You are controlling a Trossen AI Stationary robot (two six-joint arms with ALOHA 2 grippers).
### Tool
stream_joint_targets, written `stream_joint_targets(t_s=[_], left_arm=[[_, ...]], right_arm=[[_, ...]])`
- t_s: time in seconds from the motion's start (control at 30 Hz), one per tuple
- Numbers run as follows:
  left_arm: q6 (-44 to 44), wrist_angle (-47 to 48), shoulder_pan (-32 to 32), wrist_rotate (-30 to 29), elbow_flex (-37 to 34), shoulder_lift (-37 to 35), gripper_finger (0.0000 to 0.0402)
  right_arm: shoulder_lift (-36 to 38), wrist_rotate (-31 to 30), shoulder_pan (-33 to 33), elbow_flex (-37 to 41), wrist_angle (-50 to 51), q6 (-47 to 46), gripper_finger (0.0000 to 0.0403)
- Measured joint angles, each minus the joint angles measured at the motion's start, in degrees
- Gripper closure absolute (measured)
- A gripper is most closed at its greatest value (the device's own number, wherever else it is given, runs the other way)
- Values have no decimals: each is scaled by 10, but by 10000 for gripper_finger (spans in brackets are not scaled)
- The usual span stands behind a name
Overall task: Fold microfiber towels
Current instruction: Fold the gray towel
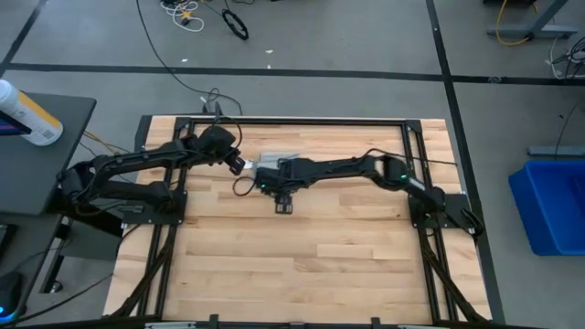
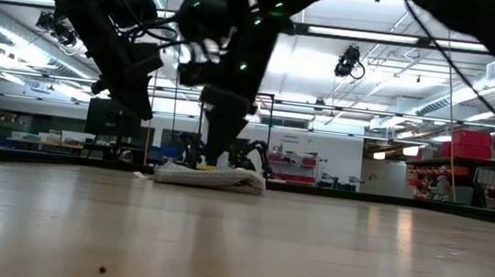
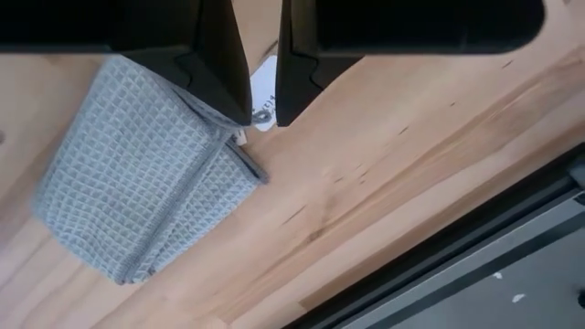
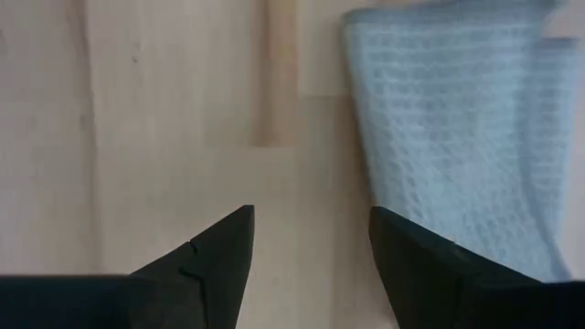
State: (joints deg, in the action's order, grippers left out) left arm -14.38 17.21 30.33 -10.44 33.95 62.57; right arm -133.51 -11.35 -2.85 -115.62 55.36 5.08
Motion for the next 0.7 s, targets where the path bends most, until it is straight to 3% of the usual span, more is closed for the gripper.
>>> stream_joint_targets(t_s=[0.23, 0.7], left_arm=[[3, 2, -1, 0, 0, 0, 343], [15, -6, -1, -5, 0, -1, 343]], right_arm=[[-129, -46, -9, -195, 105, 21, 167], [-136, -76, -23, -181, 76, 37, 185]])
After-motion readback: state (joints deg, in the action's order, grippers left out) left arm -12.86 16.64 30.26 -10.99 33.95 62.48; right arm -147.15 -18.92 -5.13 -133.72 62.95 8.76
